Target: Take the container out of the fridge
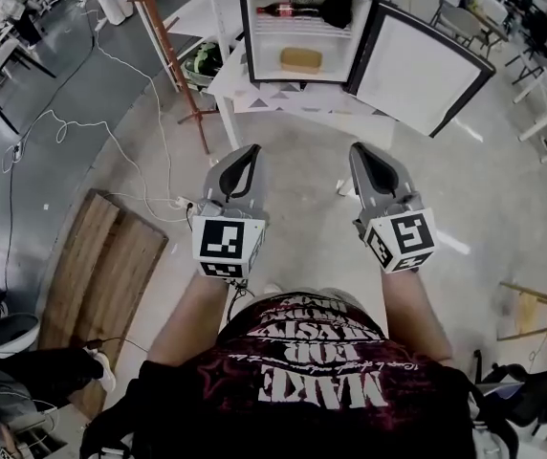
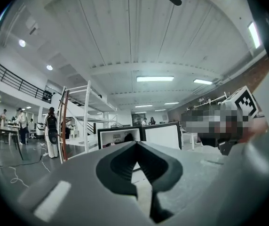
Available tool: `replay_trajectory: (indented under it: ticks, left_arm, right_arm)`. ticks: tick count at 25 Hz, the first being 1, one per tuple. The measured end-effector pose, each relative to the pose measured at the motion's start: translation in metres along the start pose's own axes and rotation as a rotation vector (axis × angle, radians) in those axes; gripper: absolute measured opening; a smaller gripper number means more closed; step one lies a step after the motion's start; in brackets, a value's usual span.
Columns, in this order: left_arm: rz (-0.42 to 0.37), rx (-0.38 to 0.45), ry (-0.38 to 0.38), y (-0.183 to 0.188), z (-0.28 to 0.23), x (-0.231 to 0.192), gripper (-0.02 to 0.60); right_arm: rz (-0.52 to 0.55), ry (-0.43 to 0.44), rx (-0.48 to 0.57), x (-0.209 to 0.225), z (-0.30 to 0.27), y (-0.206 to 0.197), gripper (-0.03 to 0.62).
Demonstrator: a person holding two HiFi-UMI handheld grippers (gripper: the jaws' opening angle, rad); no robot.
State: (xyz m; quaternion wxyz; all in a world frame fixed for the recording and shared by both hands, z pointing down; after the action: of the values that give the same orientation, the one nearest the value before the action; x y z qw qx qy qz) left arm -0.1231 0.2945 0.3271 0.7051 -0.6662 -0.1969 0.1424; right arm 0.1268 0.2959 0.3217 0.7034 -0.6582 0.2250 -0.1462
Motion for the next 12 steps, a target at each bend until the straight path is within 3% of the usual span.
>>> replay_trajectory:
  ticks: [12]
  left_arm:
    - [0.035, -0.072, -0.017, -0.03, -0.011, -0.017, 0.0]
  right_arm:
    - [-0.064, -0.023, -0.047, 0.004, -0.019, -0.022, 0.028]
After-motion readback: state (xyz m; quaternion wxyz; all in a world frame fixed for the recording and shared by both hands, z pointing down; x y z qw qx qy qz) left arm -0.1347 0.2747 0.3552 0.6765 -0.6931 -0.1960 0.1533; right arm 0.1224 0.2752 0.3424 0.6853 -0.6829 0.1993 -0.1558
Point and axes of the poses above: the fingertips, and each gripper's own axes: z backward along the fingers, x to its right, y out of its top, the point moved 10 cm from there along z, backward along the fingers, and after that the axes turned 3 degrees about x, right-handed, at the moved point
